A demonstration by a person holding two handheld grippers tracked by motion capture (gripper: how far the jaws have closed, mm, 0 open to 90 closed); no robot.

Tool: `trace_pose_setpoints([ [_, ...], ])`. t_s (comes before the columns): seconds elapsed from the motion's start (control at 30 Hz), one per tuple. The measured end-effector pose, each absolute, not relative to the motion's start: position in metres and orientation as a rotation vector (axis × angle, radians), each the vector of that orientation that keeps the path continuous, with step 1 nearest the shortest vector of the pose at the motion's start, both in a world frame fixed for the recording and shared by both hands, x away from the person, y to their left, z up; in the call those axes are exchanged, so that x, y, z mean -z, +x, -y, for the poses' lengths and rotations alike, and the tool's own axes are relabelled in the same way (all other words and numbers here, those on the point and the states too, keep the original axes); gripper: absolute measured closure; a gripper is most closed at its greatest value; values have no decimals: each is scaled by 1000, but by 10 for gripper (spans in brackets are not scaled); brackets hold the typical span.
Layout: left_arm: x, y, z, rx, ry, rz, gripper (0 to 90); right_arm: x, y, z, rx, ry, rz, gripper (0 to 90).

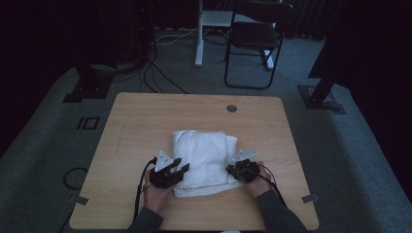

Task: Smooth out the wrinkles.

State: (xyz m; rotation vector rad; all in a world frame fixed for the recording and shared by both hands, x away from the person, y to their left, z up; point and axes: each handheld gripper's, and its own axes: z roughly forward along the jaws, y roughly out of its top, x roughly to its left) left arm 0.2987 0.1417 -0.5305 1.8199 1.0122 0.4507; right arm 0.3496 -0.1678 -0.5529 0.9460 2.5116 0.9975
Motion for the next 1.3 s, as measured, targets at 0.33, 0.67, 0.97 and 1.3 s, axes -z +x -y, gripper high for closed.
trace_pose_setpoints([
  [0.33,538,302,-140,-515,1887,-988,559,556,351,162,-1049,986,-2495,807],
  [0.67,537,338,-144,-585,1915,-1033,563,559,371,152,-1093,1021,-2438,757],
  [0.97,533,367,-147,-617,1926,-1071,563,559,397,144,-1086,1050,-2403,733],
  [1.3,529,393,-150,-642,1906,-1151,562,559,425,135,-1096,1082,-2366,682],
])
